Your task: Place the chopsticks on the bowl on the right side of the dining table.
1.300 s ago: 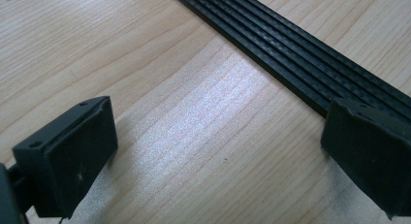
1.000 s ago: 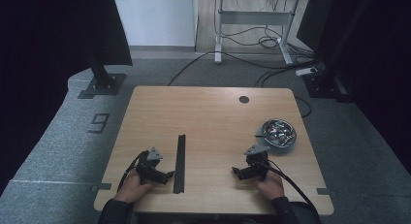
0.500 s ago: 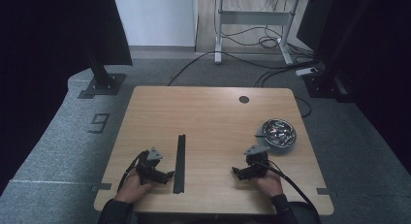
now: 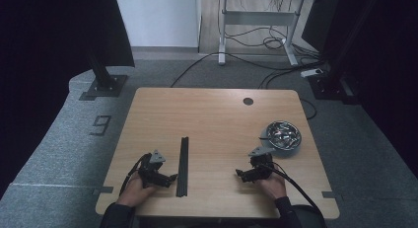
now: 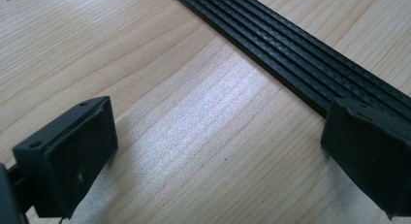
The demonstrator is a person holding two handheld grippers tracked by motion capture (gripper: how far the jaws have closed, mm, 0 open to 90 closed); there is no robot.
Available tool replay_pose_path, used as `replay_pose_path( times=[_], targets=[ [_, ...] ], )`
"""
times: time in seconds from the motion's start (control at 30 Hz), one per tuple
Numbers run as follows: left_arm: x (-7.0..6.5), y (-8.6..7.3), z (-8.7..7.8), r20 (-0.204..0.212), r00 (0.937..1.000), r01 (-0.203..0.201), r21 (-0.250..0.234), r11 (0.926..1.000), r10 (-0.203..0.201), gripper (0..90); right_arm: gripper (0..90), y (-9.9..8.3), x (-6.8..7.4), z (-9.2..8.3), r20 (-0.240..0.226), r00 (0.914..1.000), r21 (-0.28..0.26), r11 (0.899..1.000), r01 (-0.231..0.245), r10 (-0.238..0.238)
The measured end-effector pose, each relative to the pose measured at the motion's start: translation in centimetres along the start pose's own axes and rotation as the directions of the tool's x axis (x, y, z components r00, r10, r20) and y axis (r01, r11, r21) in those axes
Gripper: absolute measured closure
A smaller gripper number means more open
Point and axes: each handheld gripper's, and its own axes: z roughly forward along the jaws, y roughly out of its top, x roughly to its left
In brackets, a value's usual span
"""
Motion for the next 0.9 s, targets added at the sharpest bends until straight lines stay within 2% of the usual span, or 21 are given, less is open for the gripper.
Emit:
replay_pose_path(
  times=[0.33,0.67,0.9],
  targets=[
    [0.0,0.0,0.0,0.000,1.0000,0.000,0.000,1.0000,0.000,0.0,0.0,0.9,0.8,-0.1,-0.017,0.9998,-0.007,1.000,0.006,-0.006],
    [0.0,0.0,0.0,0.001,1.0000,0.001,-0.001,1.0000,-0.001,0.0,0.0,2.5,2.2,1.0,-0.043,0.9990,0.000,1.000,0.013,-0.012],
    [0.1,0.0,0.0,0.003,1.0000,-0.001,-0.002,1.0000,0.001,0.0,0.0,3.8,3.3,1.7,-0.060,0.9971,-0.002,0.999,0.047,-0.047]
  ],
)
